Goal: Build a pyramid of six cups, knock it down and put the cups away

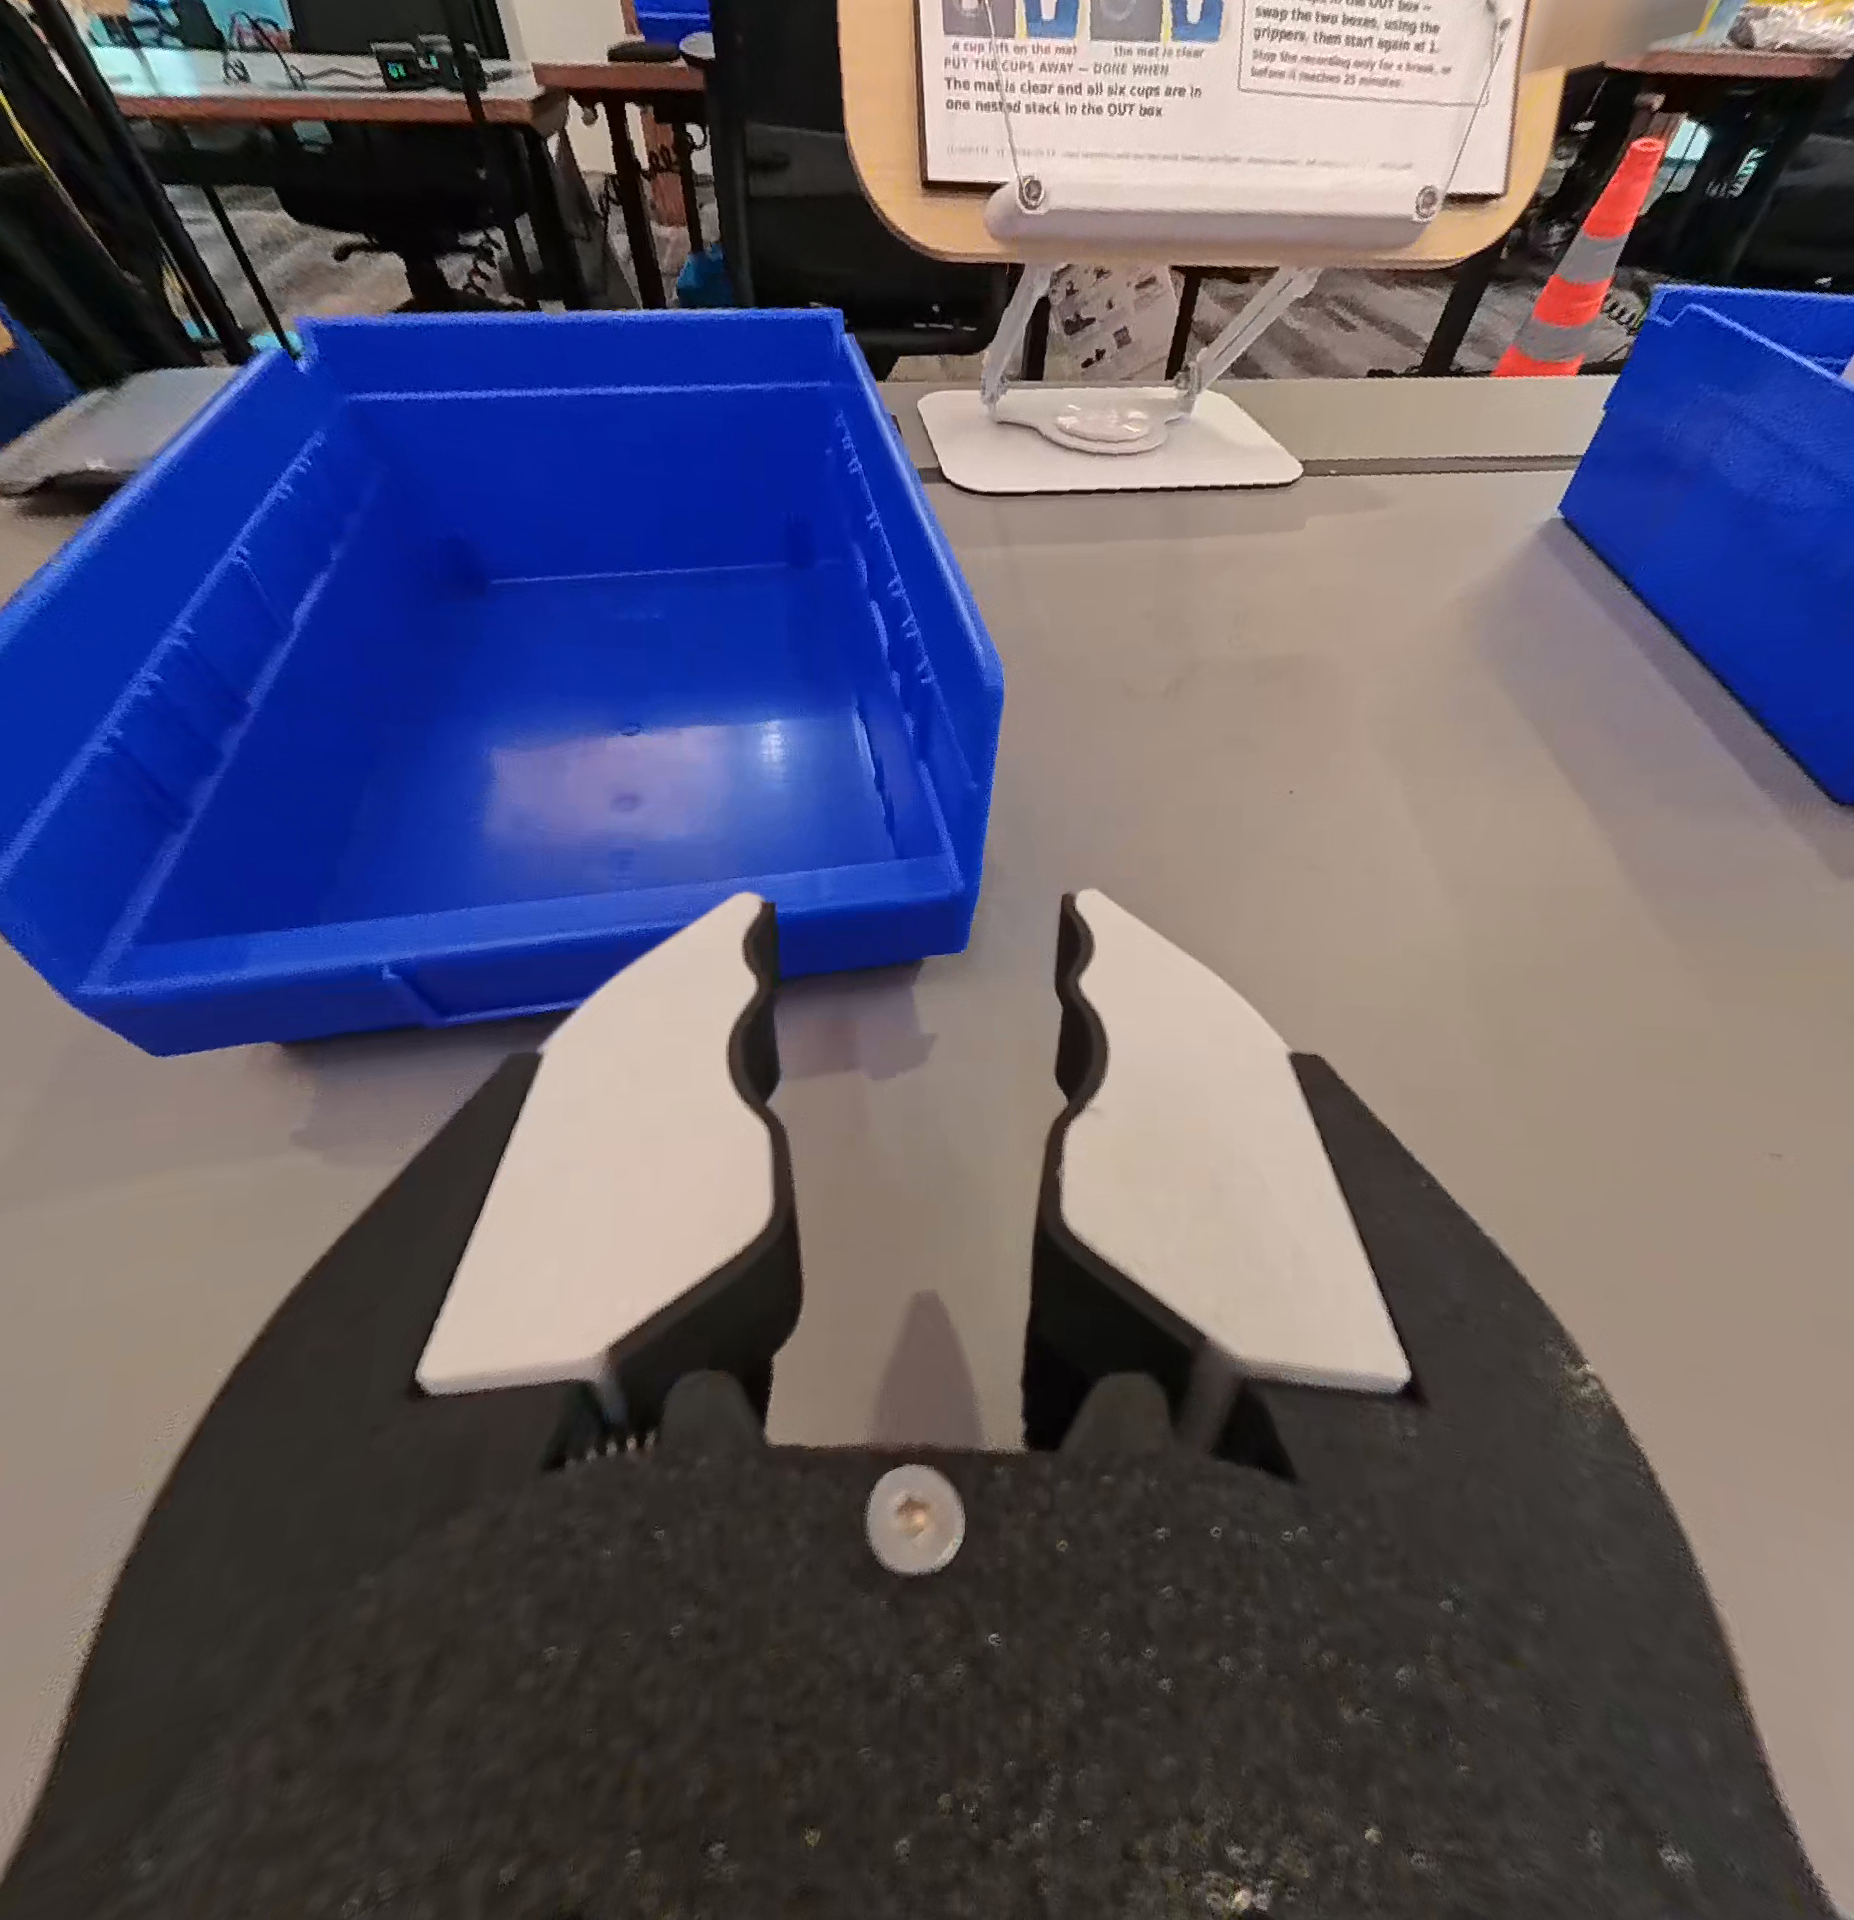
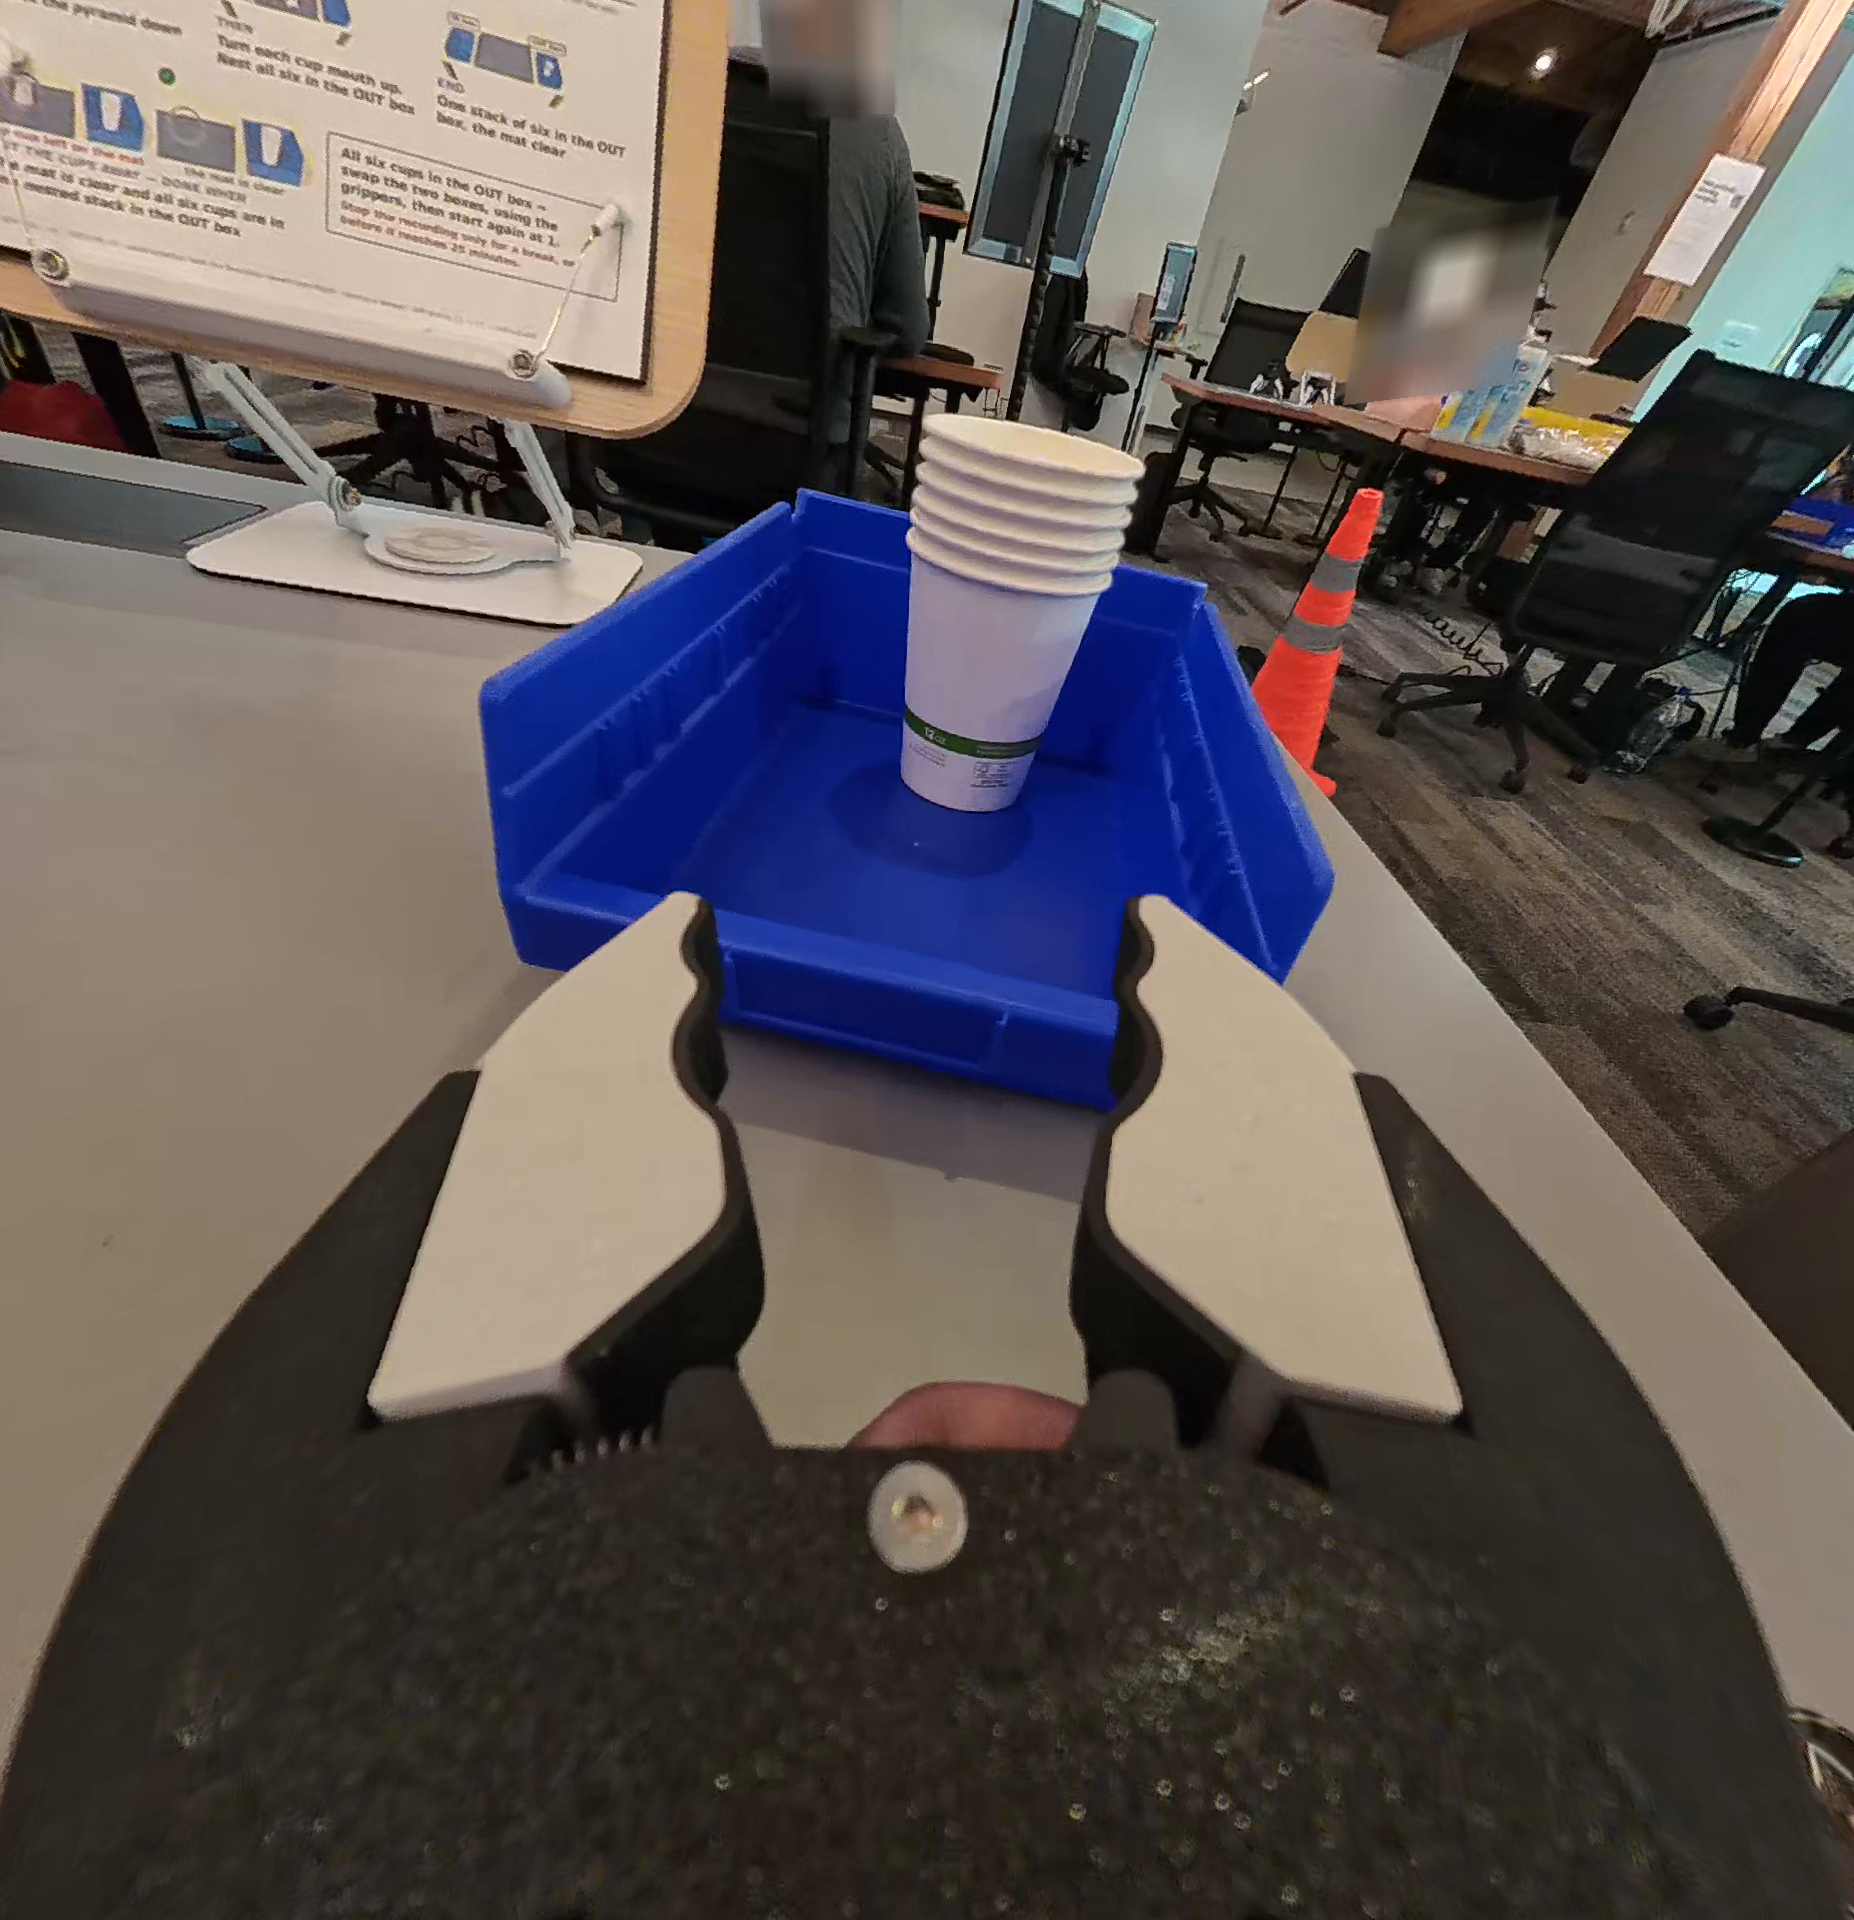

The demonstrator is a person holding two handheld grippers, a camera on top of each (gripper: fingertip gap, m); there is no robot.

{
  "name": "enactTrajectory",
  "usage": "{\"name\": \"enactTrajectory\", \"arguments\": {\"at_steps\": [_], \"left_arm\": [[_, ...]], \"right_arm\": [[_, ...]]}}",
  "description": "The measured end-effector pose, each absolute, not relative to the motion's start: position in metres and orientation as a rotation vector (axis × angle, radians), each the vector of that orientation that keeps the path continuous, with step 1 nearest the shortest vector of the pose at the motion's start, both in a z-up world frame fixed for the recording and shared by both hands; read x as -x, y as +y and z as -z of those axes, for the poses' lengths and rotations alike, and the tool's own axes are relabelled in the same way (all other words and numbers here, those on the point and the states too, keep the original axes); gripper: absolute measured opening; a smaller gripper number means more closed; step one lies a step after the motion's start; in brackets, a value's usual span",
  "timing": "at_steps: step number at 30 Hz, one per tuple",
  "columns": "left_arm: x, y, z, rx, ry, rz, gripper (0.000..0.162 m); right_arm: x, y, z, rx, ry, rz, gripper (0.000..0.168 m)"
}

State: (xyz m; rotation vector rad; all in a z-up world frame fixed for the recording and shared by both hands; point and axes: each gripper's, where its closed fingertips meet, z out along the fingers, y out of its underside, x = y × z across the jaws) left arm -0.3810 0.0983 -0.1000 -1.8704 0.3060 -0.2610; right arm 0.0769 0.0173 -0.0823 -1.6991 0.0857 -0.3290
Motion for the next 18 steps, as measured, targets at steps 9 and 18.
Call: {"name": "enactTrajectory", "arguments": {"at_steps": [9, 18], "left_arm": [[0.379, 0.1029, 0.1079, 1.908, 0.304, 0.281, 0.05], [0.3781, 0.1007, 0.1092, 1.915, 0.322, 0.252, 0.05]], "right_arm": [[-0.0808, 0.0229, 0.0885, 1.726, 0.083, 0.325, 0.072], [-0.0799, 0.0225, 0.0909, 1.738, 0.079, 0.31, 0.071]]}}
